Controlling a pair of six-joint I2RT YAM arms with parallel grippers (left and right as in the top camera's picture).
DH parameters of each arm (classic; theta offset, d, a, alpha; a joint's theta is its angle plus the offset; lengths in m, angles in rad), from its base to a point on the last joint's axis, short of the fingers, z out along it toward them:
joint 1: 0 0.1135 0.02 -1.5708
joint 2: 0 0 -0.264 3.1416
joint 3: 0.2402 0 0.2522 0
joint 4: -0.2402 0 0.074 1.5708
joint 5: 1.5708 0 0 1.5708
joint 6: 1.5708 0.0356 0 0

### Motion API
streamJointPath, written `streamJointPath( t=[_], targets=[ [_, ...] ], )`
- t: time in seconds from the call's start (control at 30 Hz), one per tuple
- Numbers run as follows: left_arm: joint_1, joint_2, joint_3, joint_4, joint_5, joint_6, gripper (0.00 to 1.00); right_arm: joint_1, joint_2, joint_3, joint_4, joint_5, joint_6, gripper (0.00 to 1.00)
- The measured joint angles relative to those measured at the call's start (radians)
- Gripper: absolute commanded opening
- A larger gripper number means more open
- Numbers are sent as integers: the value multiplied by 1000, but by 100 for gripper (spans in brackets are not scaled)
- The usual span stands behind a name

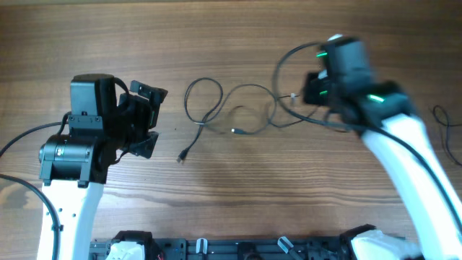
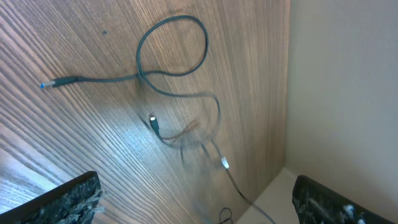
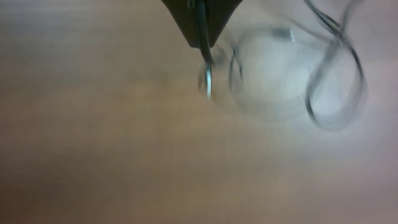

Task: Untangle cables
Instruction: 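Reach the right gripper to the cable loop and grasp a strand, then drag the grasped cable to the upper right and drop it there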

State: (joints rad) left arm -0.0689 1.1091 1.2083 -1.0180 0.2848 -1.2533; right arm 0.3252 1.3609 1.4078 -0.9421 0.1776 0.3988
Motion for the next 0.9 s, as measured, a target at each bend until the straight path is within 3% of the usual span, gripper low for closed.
streamJointPath(
  t=[0.1, 0.23, 0.43, 0.67, 0.83, 0.9],
  targets=[
    [0, 0, 0, 0, 0, 0, 100, -18, -165, 49, 32, 46, -80, 4],
    [0, 0, 0, 0, 0, 0, 100, -18, -254, 52, 115, 63, -137, 4],
    [0, 0, 0, 0, 0, 0, 100, -18, -241, 52, 227, 80, -247, 4],
    [0, 0, 0, 0, 0, 0, 100, -19, -212, 52, 269, -95, -276, 4],
    [0, 0, 0, 0, 0, 0, 100, -19, -162, 52, 318, 98, -301, 4],
    [0, 0, 0, 0, 0, 0, 100, -19, -107, 52, 369, 258, -320, 4]
  ],
)
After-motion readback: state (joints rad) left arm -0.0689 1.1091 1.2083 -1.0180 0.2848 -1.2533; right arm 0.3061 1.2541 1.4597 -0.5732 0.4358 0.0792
